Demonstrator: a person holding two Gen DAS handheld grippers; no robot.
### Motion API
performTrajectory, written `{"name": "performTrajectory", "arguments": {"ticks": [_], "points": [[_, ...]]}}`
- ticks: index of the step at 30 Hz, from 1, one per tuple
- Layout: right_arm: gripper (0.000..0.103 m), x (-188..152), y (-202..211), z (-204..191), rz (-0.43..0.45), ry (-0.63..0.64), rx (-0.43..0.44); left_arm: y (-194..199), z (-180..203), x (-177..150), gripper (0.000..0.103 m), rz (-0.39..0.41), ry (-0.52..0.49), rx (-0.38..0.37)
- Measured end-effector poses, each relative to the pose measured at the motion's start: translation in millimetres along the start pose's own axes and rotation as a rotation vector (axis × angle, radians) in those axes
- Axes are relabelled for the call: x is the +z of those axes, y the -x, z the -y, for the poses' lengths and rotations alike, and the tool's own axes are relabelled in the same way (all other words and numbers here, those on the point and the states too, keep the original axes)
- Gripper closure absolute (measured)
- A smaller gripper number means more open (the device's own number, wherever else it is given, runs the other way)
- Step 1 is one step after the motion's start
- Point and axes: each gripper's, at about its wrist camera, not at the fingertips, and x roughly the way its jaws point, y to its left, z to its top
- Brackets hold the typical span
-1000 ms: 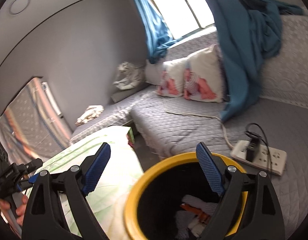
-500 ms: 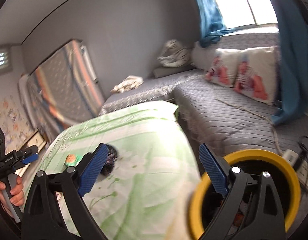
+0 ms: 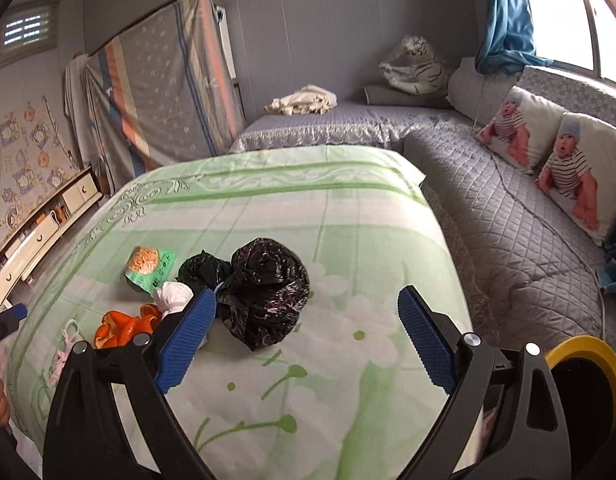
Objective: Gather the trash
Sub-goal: 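Move both tools back over the trash on the bed, then grasp the pink drawstring pouch with the left tool while the right tool grasps the black bags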
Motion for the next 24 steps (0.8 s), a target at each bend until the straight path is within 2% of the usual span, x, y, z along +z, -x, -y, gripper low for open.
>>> {"name": "performTrajectory", "arguments": {"ticks": [5, 14, 24], "points": [[0.015, -4.3, -28.3, -12.8, -0.052, 0.015, -0.007, -8.1, 11.7, -18.6, 0.017, -0.033, -0.114, -0.015], [0.014, -0.5, -46.7, -25.1, -0.064, 0.029, 0.009, -26.2, 7.7, -22.9, 0.017, -0.072, -0.103, -0.076], [0.013, -1.4, -71.4, -27.5, -0.107, 0.023, 0.016, -43.1, 21.2, -26.3, 0.017, -0.11, -0.148, -0.073]]}}
